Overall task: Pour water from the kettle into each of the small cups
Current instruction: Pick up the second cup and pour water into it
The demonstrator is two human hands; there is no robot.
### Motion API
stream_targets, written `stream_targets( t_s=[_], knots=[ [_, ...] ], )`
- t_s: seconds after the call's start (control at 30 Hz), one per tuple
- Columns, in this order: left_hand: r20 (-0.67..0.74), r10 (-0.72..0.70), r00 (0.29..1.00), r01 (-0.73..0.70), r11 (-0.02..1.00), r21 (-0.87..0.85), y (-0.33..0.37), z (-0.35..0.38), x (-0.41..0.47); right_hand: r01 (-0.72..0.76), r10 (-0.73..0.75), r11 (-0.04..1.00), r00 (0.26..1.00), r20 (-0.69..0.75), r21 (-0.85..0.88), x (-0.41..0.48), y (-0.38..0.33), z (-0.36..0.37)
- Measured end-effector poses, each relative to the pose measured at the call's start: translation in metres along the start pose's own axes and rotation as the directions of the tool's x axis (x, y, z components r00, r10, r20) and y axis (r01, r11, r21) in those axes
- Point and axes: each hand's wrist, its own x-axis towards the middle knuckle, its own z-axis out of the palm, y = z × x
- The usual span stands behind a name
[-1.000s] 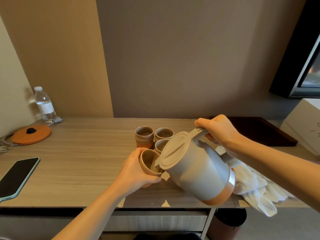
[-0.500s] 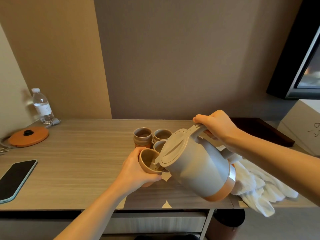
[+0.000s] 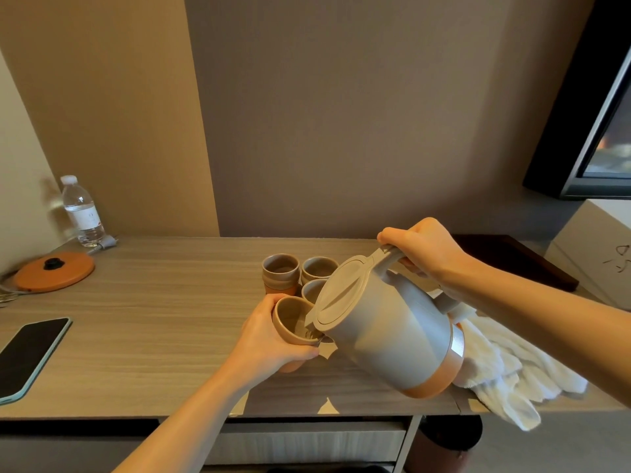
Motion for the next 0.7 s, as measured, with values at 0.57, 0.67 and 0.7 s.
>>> stream_targets(
  t_s=[0.57,0.67,0.7],
  knots=[
    [-0.001,-0.021,1.000,0.021,0.994,-0.111,-0.0002,-0.0002,-0.0041,-0.014,0.014,1.000,1.000,0.001,0.011,0.0023,-0.0026,-0.0002],
    [0.002,-0.022,1.000,0.022,0.992,-0.124,-0.0007,-0.0003,-0.0036,-0.012,0.012,1.000,1.000,0.003,0.002,0.0020,-0.0039,0.0004],
    [0.001,-0.024,1.000,0.024,0.991,-0.128,-0.0014,0.0000,-0.0034,-0.009,0.009,1.000,1.000,0.005,0.001,0.0020,-0.0044,0.0007]
  ],
)
